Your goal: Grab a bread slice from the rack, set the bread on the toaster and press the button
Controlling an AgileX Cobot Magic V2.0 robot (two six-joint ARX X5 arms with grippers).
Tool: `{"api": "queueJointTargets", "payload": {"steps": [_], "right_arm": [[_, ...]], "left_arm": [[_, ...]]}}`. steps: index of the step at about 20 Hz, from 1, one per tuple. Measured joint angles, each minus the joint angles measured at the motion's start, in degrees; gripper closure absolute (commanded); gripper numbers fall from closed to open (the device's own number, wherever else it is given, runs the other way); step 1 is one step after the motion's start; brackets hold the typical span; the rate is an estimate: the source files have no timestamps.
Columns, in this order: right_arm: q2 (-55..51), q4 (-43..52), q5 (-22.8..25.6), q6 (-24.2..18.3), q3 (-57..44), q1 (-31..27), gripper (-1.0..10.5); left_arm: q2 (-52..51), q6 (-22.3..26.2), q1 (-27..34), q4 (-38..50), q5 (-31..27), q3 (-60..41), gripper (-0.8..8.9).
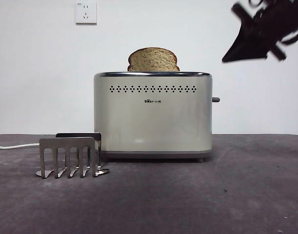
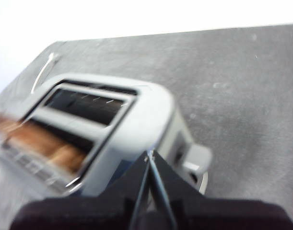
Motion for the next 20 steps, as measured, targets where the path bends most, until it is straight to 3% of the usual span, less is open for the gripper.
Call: {"api": "queueJointTargets", "payload": {"steps": [3,8,20], "right_arm": [[6.1,6.4,-2.8,4.3,0.0,0.0,9.6],[11.3,12.2,-4.0,8.1,0.0,0.0,9.6],[18.5,13.8,-4.5,9.0,1.6,-0.1,9.6]], "left_arm": [[-5.0,-4.6,0.0,-2.9,1.0,0.0,4.67],[-8.4,-6.9,0.0,-4.7,3.1,0.1,4.67],[-9.6,-7.6,0.0,-9.1,3.3,0.1,4.67]]}}
